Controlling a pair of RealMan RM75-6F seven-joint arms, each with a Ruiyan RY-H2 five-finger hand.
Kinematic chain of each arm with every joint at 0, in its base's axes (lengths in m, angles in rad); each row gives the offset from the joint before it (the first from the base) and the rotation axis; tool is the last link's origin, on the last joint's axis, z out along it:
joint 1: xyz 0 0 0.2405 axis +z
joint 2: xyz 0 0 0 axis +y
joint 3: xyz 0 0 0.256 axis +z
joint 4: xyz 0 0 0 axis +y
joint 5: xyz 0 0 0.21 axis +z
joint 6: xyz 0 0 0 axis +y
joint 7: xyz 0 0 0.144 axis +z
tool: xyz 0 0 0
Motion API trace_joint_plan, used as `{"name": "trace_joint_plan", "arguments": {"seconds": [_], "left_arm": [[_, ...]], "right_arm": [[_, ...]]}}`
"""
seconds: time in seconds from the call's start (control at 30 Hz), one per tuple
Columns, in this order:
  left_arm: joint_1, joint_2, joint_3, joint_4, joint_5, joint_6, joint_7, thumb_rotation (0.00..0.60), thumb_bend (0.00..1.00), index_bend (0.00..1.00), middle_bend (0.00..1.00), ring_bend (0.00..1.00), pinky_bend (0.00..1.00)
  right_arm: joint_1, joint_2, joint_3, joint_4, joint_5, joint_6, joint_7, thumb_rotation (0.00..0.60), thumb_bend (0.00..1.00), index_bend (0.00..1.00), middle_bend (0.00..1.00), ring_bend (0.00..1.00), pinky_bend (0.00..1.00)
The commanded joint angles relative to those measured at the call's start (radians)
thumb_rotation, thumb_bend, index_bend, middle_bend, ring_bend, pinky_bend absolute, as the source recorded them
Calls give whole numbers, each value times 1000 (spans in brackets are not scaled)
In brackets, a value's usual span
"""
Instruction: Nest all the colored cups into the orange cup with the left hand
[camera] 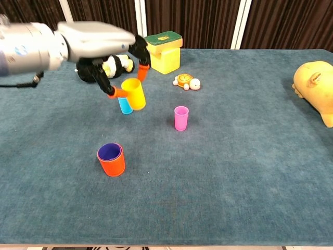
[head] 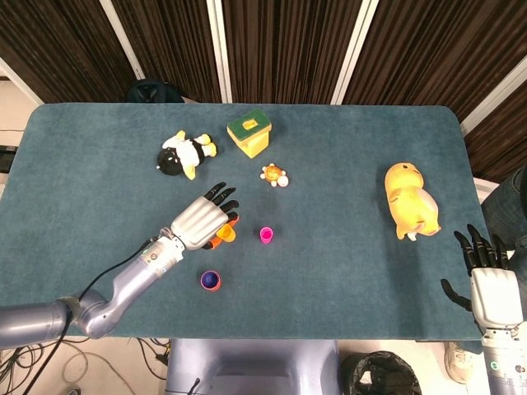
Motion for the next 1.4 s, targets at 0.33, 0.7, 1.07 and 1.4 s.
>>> {"name": "trace_joint_plan", "arguments": {"seconds": [0.33, 0.7, 1.07, 1.4], "left_arm": [[48, 208, 66, -230, 56, -32, -23, 600, 276, 452, 213, 7, 0], [98, 232, 146, -236, 214, -28, -70, 600, 276, 451, 217, 7, 0], [124, 189, 177, -173, 330, -22, -155, 600, 276, 450, 218, 7, 0], [123, 124, 163, -115, 366, -12, -149, 600, 276, 450, 218, 7, 0]], "right_arm": [[-1, -1, -3, -2, -6, 4, -10, 600, 308, 119, 40, 150, 0], [-1, -2, -3, -2, -5, 3, -10, 600, 308, 119, 40, 149, 0], [0, -2, -1, -1, -3, 3, -8, 600, 308, 119, 40, 150, 0], [-1, -3, 1, -1, 0, 4, -6, 600, 309, 119, 40, 150, 0]]}}
